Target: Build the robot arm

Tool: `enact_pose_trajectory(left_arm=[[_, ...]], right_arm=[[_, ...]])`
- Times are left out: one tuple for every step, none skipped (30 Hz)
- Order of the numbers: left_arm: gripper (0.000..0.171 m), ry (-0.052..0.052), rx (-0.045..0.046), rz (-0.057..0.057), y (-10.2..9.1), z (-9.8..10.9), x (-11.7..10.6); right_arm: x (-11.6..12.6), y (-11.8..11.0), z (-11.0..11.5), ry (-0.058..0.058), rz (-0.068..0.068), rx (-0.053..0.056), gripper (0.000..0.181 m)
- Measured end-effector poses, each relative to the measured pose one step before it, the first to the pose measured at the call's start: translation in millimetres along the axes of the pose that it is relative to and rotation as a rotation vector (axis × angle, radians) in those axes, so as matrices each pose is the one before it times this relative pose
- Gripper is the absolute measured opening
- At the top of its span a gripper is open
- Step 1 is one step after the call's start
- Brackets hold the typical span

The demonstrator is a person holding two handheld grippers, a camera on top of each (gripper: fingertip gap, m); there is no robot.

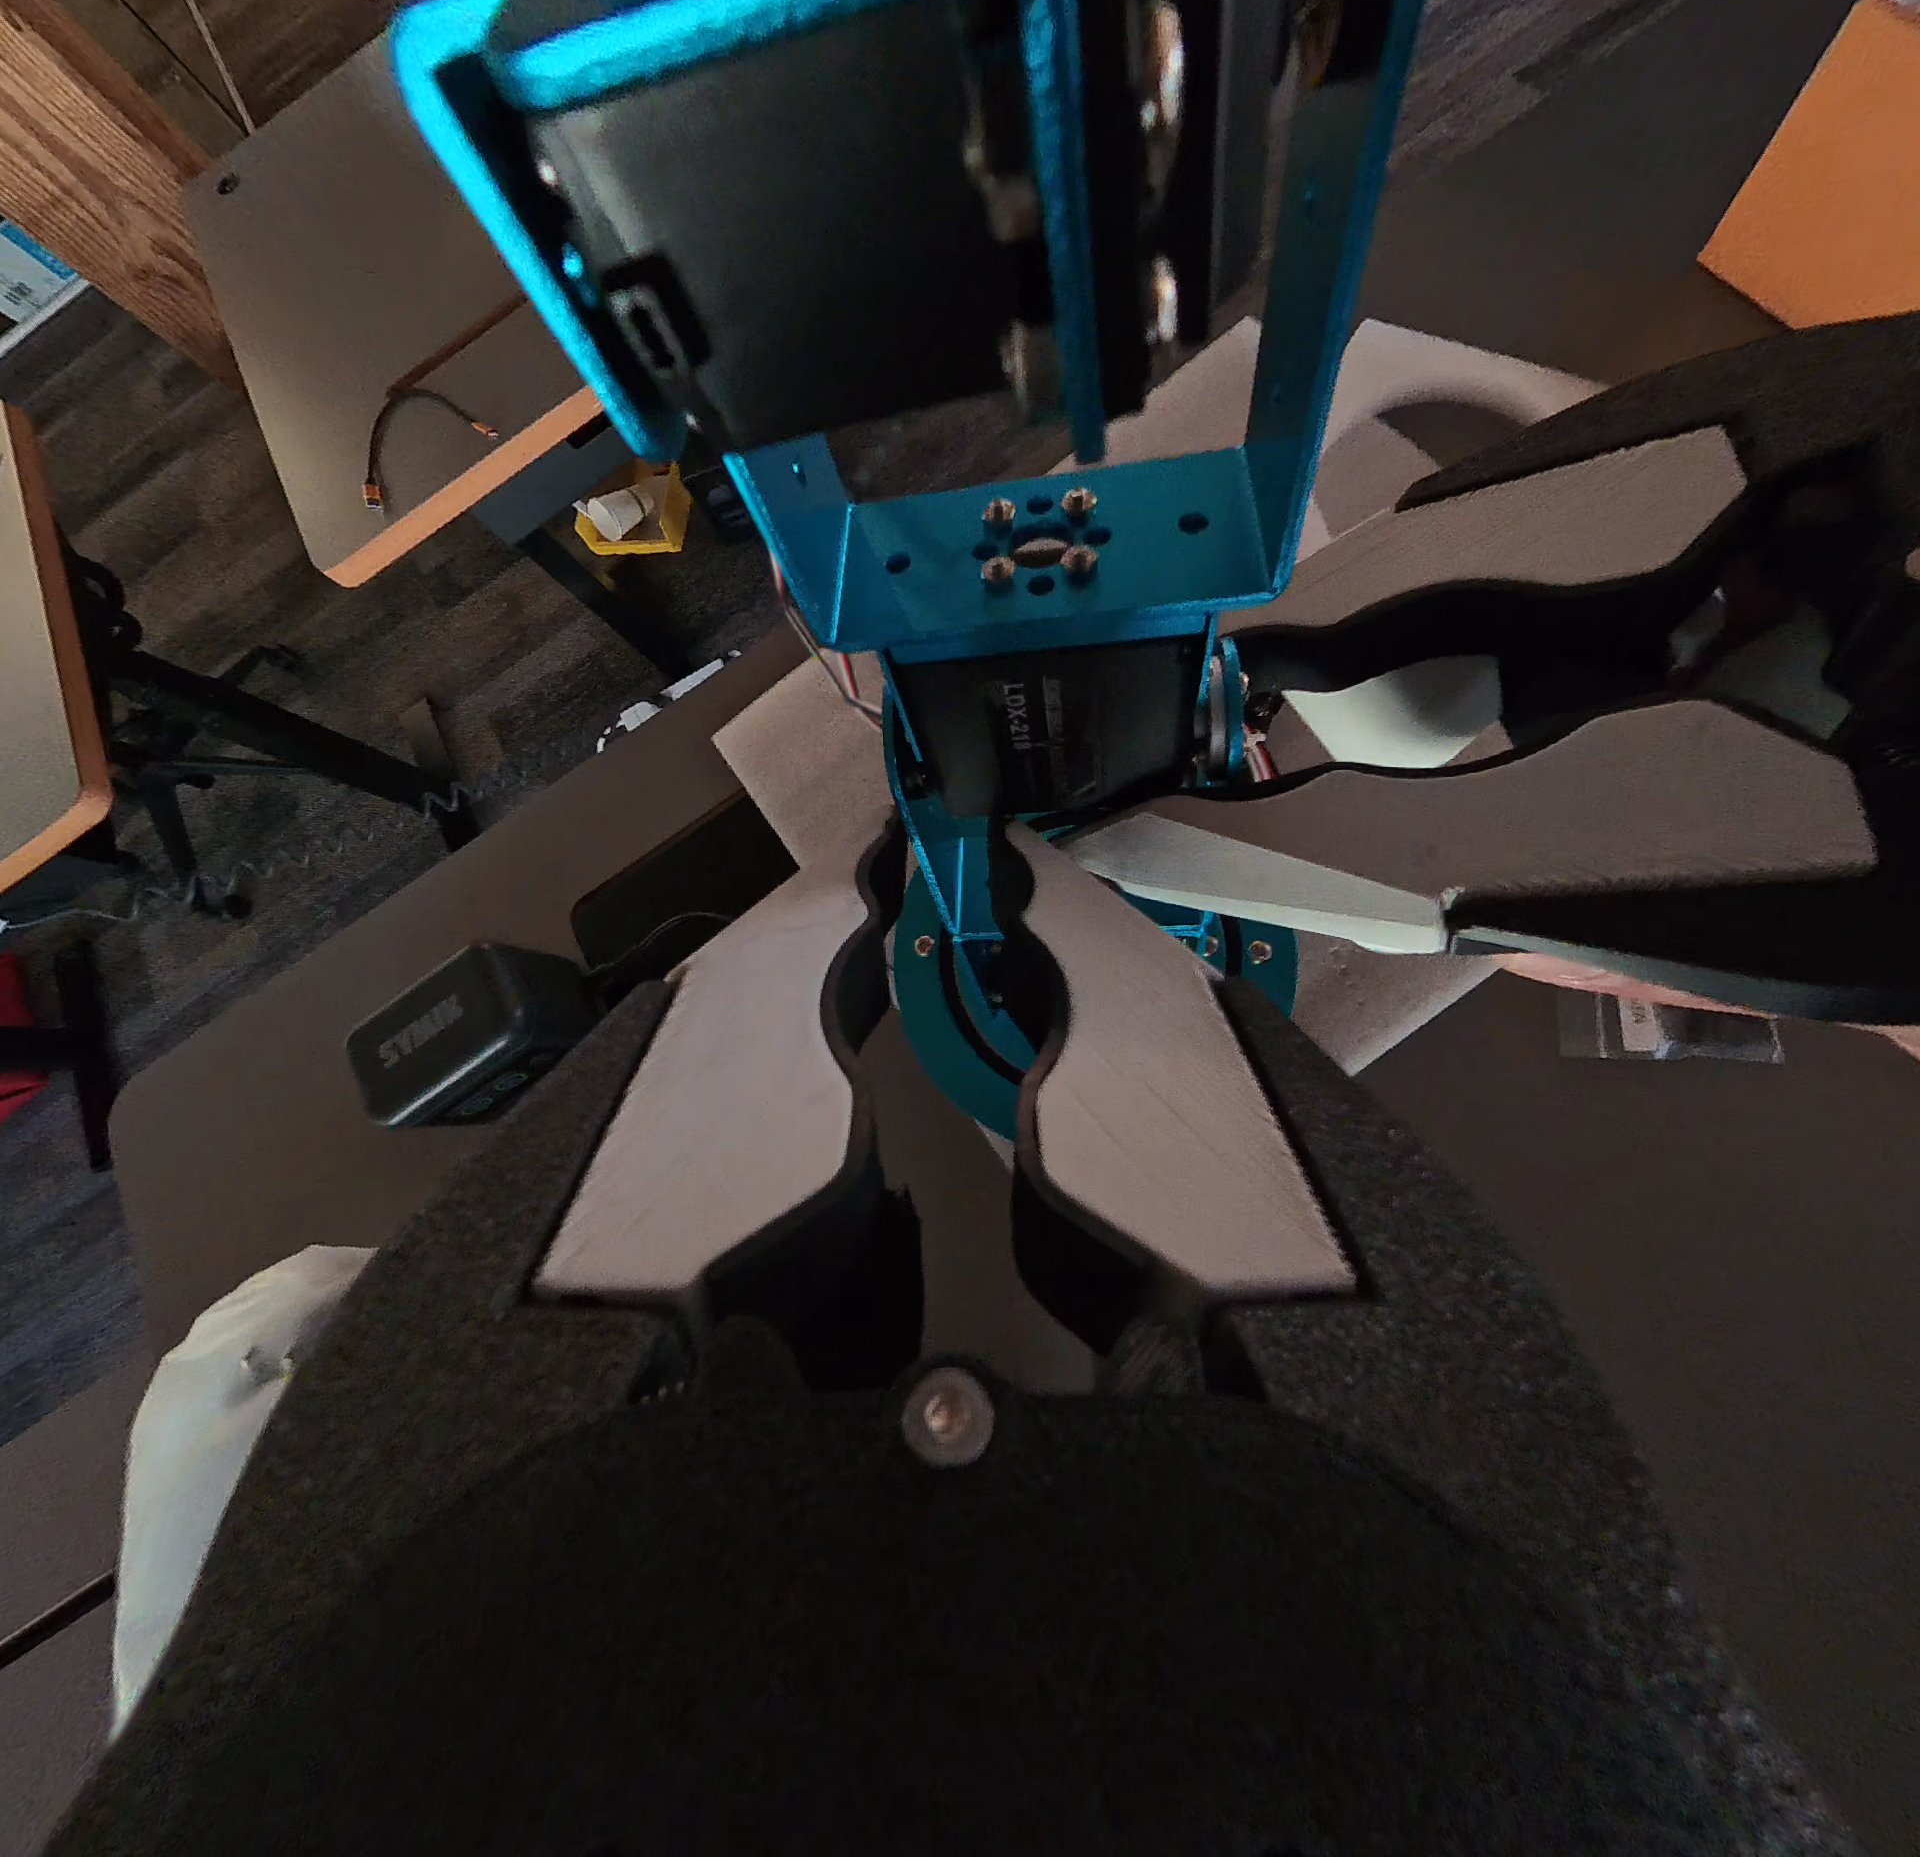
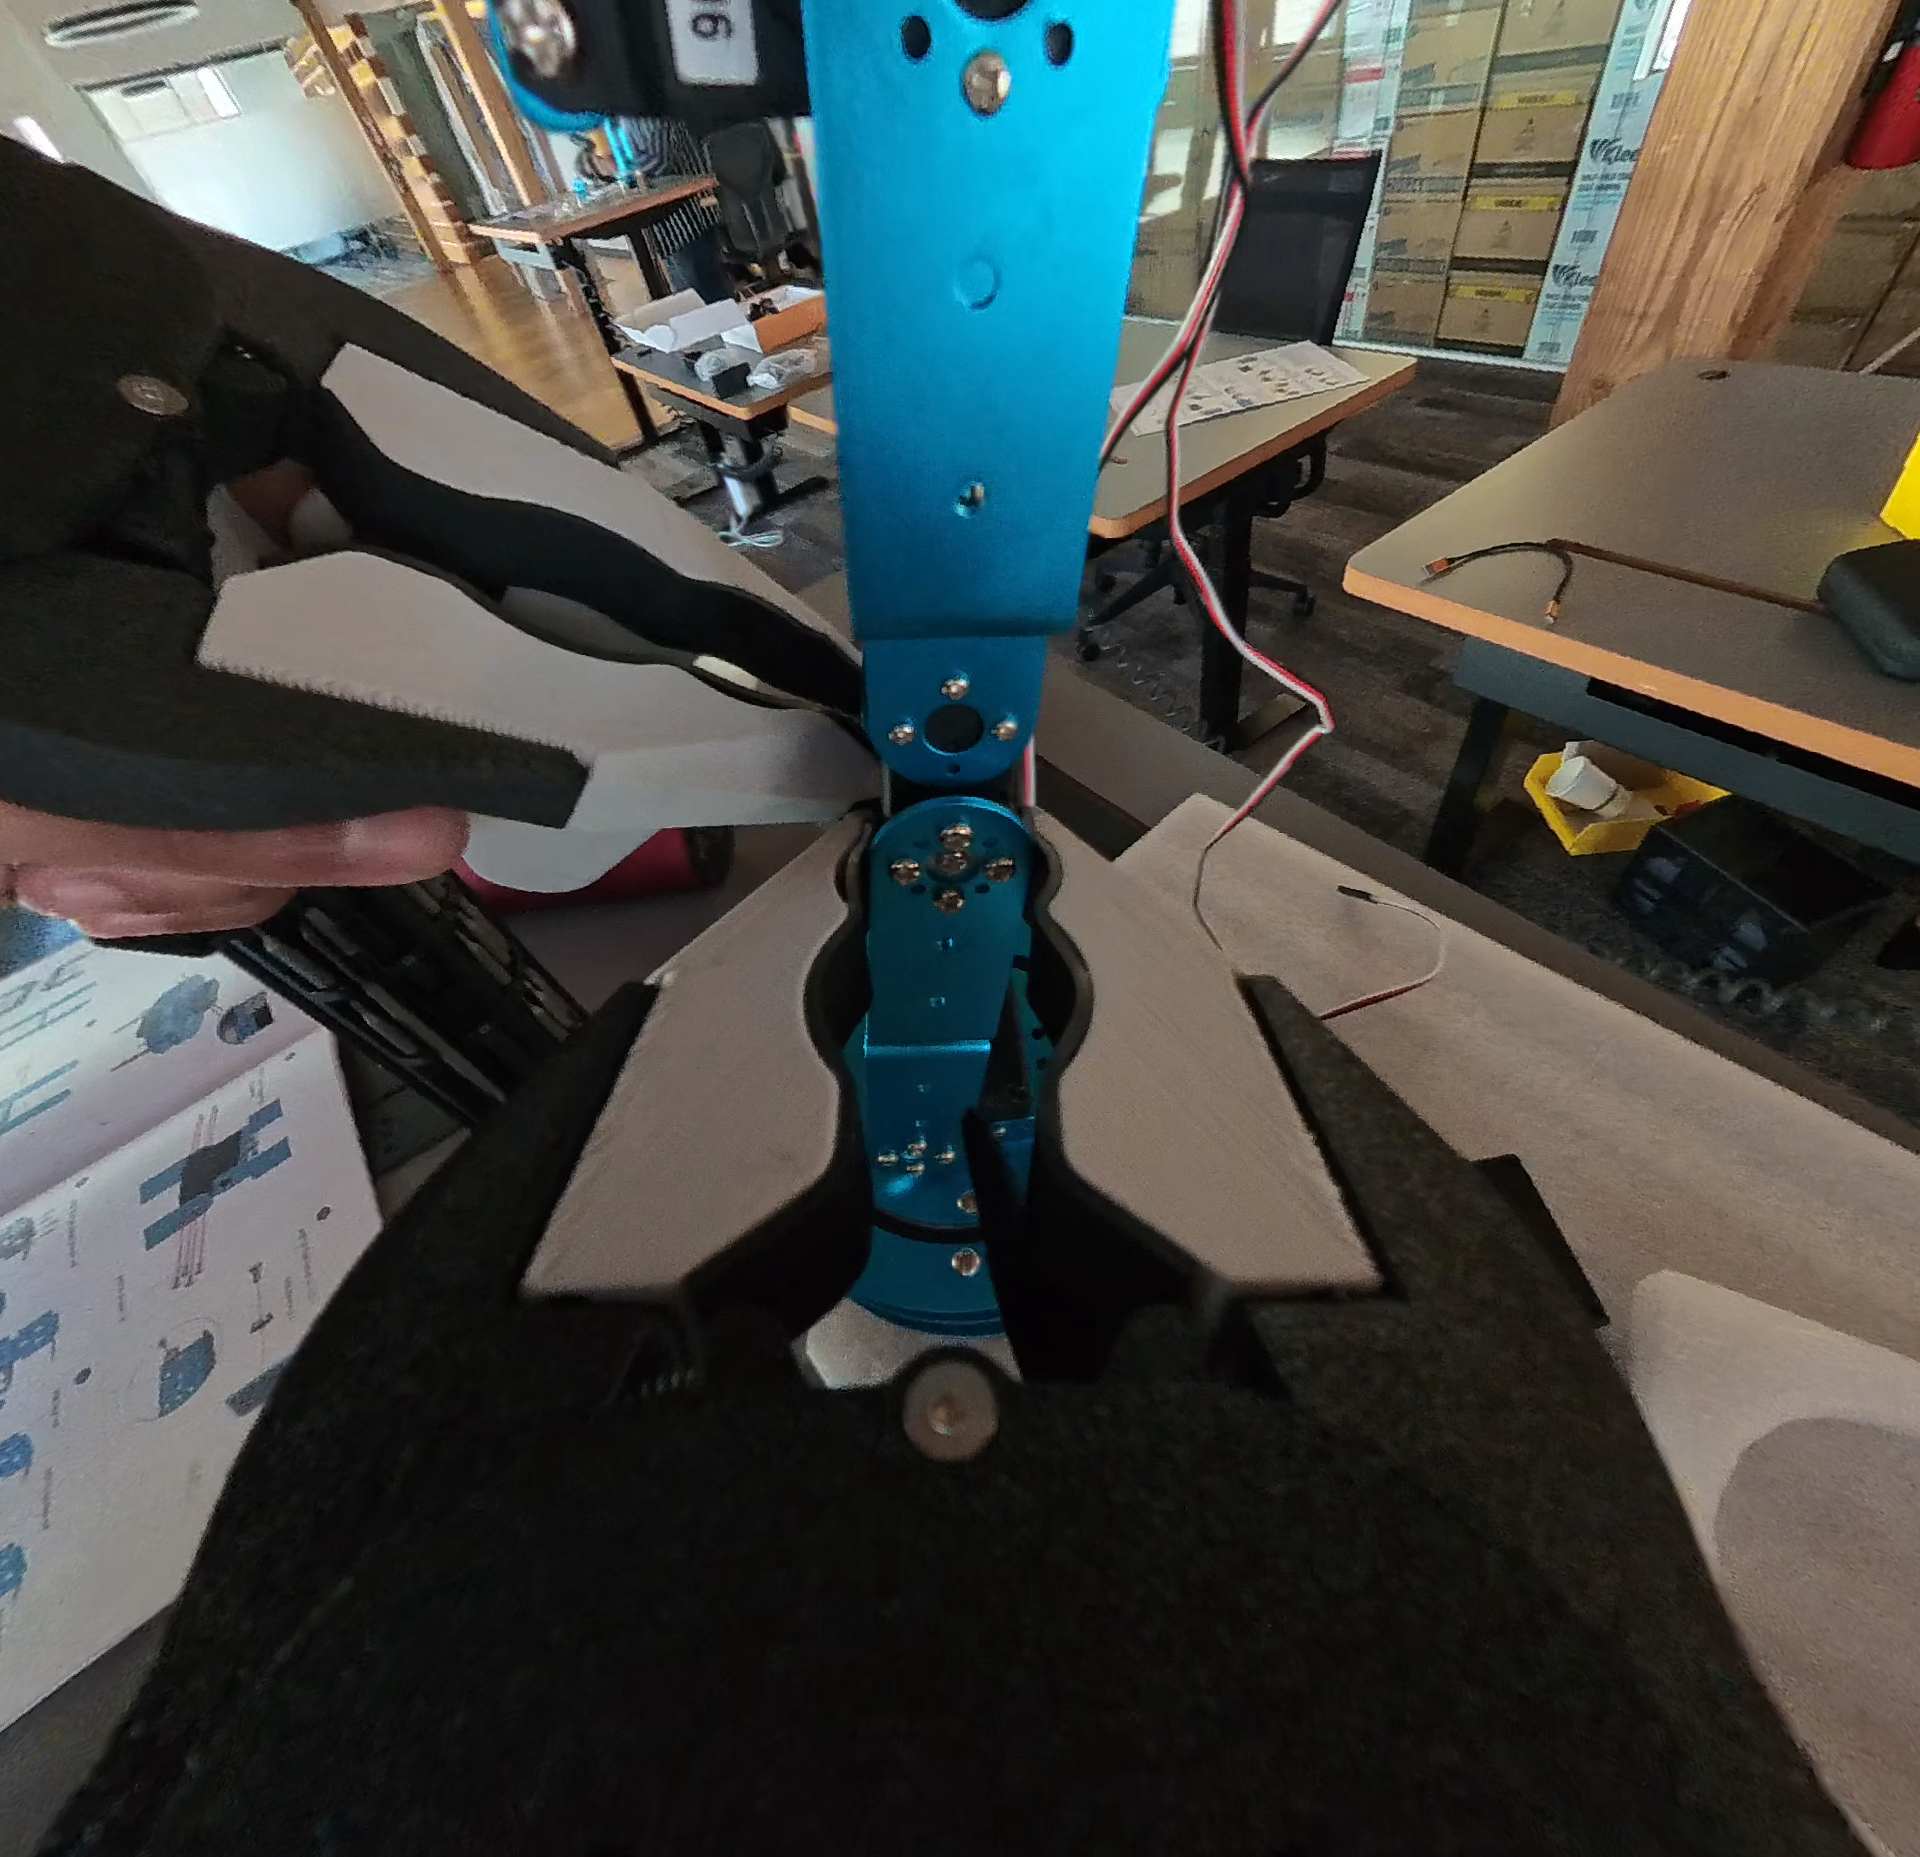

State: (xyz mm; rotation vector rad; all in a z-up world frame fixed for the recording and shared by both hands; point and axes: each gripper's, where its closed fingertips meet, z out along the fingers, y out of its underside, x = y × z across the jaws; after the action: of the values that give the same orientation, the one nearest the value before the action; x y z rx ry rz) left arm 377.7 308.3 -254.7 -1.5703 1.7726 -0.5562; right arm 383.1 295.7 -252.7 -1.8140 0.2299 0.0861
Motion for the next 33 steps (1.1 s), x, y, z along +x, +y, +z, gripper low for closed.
enact_pose_trajectory(left_arm=[[0.014,-0.0054,-0.00653,0.0167,-0.08,0.19,-0.29],[0.003,-0.0241,-0.00707,0.024,0.12,-0.28,-3.43],[0.002,-0.0097,-0.00544,0.0138,0.0,-1.05,-1.35],[0.002,0.0065,-0.00015,0.002,-0.52,-1.77,0.95],[0.003,0.0053,0.00812,-0.0029,-1.43,-2.35,0.8],[0.003,0.0045,0.01163,-0.0061,-1.72,-2.73,0.78],[0.003,0.0019,0.00638,-0.0052,-1.6,-3.73,0.86],[0.003,-0.0033,0.0024,0.0021,-1.9,-4.96,0.85],[0.004,-0.0064,0.00533,0.0055,-2.46,-5.93,0.78],[0.005,-0.0053,0.01106,0.0011,-3.14,-6.6,1.06],[0.005,-0.0011,0.01521,-0.0025,-3.14,-7.48,1.41],[0.004,0.0057,0.01885,-0.0055,-3.14,-8.26,2.13],[0.003,0.0127,0.02196,-0.0114,-2.56,-8.77,3.04],[0.003,0.0145,0.0209,-0.0141,-0.99,-8.83,3.76],[0.003,0.0089,0.01657,-0.0106,1.03,-8.62,3.97],[0.002,0.0005,0.01027,-0.0046,2.93,-8.19,3.78],[0.003,-0.0065,0.0052,0.0009,4.56,-7.72,3.4],[0.002,-0.0089,0.00247,0.0023,5.28,-7.08,2.88],[0.002,-0.0071,-0.0013,-0.0011,5.86,-6.51,2.61],[0.002,-0.0053,-0.00523,-0.0023,6.12,-5.93,2.22],[0.002,-0.0044,-0.0061,-0.0015,6.23,-5.28,2.03],[0.002,-0.0033,-0.00565,-0.0026,5.96,-4.79,1.92],[0.003,-0.0024,-0.00498,-0.0027,5.84,-4.02,1.8],[0.003,-0.0008,-0.00497,-0.0036,5.84,-3.52,1.81],[0.002,0.0006,-0.00493,-0.0061,5.77,-2.93,1.92],[0.003,-0.0001,-0.00427,-0.0066,5.49,-2.39,1.76],[0.003,-0.0022,-0.0041,-0.0042,5.44,-2.27,1.68],[0.003,-0.0027,-0.00416,-0.002,5.09,-2.29,1.46],[0.003,-0.0015,-0.0033,-0.0024,4.68,-2.19,1.28],[0.003,-0.0008,-0.00046,-0.0059,4.16,-2.19,1.26],[0.003,-0.001,0.00117,-0.007,3.83,-2.03,1.07],[0.003,-0.0018,-0.00004,-0.0044,3.69,-1.88,1.24],[0.003,-0.0031,-0.00092,-0.0017,3.75,-1.75,1.08]], right_arm=[[-0.17,-0.08,-0.17,-0.0115,0.0097,-0.0007,0.023],[-0.45,-0.43,-0.42,-0.0088,0.0076,-0.0013,0.023],[-1.14,-0.64,-0.72,-0.0083,0.006,-0.0018,0.022],[-1.29,-1.13,-1.41,-0.0032,0.0038,-0.0014,0.022],[-1.69,-2.6,-2.03,-0.0048,0.0054,0.0061,0.022],[-1.68,-3.5,-2.31,-0.0043,0.008,0.0102,0.022],[-2.5,-4.16,-2.65,-0.0095,0.0138,0.0119,0.022],[-3.79,-4.99,-2.9,-0.0134,0.0062,0.0129,0.022],[-4.05,-5.27,-3.25,-0.0087,0.0001,0.0057,0.022],[-4.52,-5.38,-3.95,-0.0039,-0.0044,-0.0011,0.022],[-5.39,-5.02,-4.39,-0.0017,-0.0103,-0.0025,0.022],[-6.15,-4.36,-5.28,-0.0002,-0.0117,-0.0011,0.022],[-6.95,-3.19,-5.76,0.0007,-0.0123,-0.0007,0.022],[-7.49,-1.13,-5.69,0.0008,-0.0123,-0.0061,0.022],[-8.43,0.77,-4.76,0.0019,-0.0188,-0.0083,0.022],[-8.72,2.62,-3.84,0.0016,-0.018,-0.0124,0.022],[-8.91,3.6,-2.79,-0.0007,-0.0099,-0.0119,0.022],[-8.76,3.85,-2.02,-0.0021,-0.004,-0.0068,0.022],[-8.53,4.25,-1.39,-0.0046,-0.0028,-0.0072,0.022],[-8.13,4.39,-0.8,-0.0073,0.002,-0.0078,0.022],[-7.63,4.19,-0.48,-0.0078,-0.003,-0.006,0.021],[-6.92,3.96,-0.26,-0.0088,0.0004,-0.0052,0.021],[-6.34,3.69,-0.24,-0.0094,0.0074,-0.0011,0.021],[-5.68,3.73,-0.01,-0.0087,0.0066,-0.0023,0.021],[-5.03,3.91,0.01,-0.0055,0.001,-0.0048,0.021],[-4.61,3.8,0.01,-0.0008,-0.0013,-0.0031,0.021],[-4.36,3.53,0.1,0.0007,-0.0037,-0.0027,0.021],[-4.29,3.21,0.07,-0.0001,-0.0041,-0.0012,0.022],[-4.16,2.96,0.06,-0.0012,-0.003,-0.0016,0.022],[-3.82,2.82,0.04,-0.002,-0.0013,-0.0014,0.022],[-3.51,2.77,0.04,-0.0011,-0.0009,-0.0004,0.022],[-3.41,3.12,0.02,-0.0007,-0.0012,-0.0024,0.022],[-3.21,3.29,0.06,-0.0006,-0.0004,-0.0017,0.022]])
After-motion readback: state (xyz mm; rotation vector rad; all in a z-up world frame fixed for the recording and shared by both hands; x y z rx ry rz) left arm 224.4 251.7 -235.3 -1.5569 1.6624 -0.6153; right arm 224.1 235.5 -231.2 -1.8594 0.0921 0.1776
